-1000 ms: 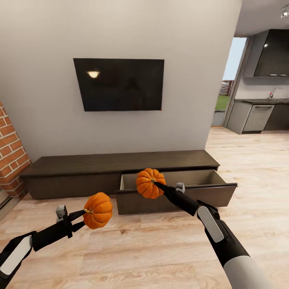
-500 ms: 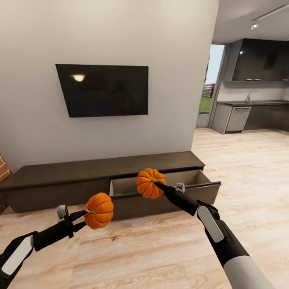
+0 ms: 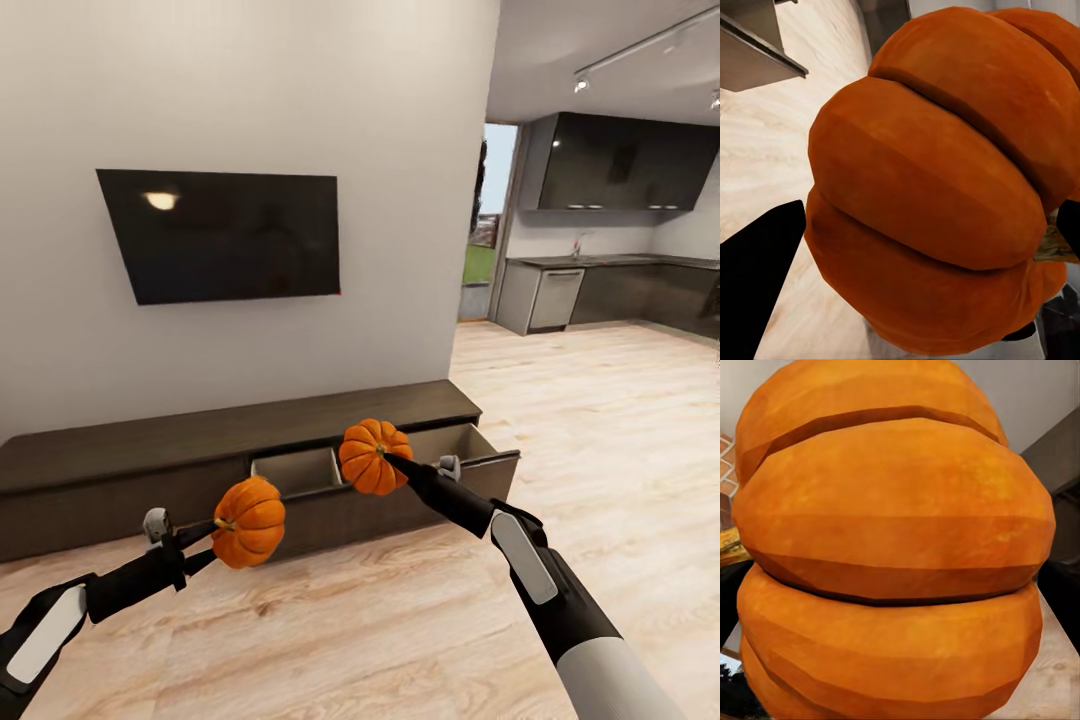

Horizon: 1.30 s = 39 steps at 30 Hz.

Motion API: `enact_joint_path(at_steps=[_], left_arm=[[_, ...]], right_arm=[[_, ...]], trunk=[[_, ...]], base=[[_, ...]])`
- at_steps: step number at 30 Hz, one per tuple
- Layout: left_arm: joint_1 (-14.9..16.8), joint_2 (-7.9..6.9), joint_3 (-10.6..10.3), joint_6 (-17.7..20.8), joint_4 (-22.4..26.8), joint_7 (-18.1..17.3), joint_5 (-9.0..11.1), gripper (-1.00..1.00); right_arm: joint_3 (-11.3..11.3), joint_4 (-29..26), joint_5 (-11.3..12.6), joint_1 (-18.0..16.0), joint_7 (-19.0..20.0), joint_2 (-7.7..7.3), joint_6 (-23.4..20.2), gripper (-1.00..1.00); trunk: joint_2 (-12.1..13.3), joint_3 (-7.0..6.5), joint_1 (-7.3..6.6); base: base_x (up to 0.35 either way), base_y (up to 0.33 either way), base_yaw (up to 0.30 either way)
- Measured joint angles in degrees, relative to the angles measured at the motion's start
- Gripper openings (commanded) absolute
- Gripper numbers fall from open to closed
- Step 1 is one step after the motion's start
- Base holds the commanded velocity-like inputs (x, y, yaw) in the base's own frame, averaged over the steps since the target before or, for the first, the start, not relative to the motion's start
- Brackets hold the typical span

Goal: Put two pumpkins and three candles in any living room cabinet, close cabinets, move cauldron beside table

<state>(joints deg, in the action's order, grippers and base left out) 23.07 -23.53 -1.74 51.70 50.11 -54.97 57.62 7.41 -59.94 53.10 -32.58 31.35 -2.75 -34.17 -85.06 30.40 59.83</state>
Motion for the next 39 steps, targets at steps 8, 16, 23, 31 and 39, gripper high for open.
enact_joint_path(at_steps=[8, 16, 23, 31, 39], left_arm=[[0.0, 0.02, -0.1, -0.1, 0.1, 0.3, -0.2, -1.0], [0.0, -0.04, -0.1, -0.1, 0.1, 0.4, -0.4, -1.0], [0.0, -0.05, -0.1, -0.2, 0.1, 0.4, -0.5, -1.0], [0.0, -0.06, -0.1, -0.3, 0.0, 0.4, -0.6, -1.0], [0.0, -0.06, -0.1, -0.3, 0.0, 0.4, -0.6, -1.0]], right_arm=[[0.0, 0.0, -0.1, 0.0, -0.1, -0.02, 0.3, -1.0], [0.0, 0.0, -0.3, 0.0, -0.3, -0.04, 0.4, -1.0], [0.0, 0.0, -0.4, 0.0, -0.2, -0.04, 0.5, -1.0], [0.0, 0.0, -0.4, 0.0, -0.1, -0.03, 0.5, -1.0], [0.1, 0.1, -0.4, 0.0, -0.1, -0.03, 0.5, -1.0]], trunk=[[0.0, -0.02, -0.03], [0.0, -0.02, -0.03], [0.0, -0.02, -0.03], [0.0, -0.36, -0.02], [0.0, -0.8, -0.02]], base=[[0.298, -0.046, -0.004], [0.33, -0.043, 0.0], [0.343, -0.009, -0.001], [0.304, -0.131, -0.151], [0.279, -0.175, -0.149]])
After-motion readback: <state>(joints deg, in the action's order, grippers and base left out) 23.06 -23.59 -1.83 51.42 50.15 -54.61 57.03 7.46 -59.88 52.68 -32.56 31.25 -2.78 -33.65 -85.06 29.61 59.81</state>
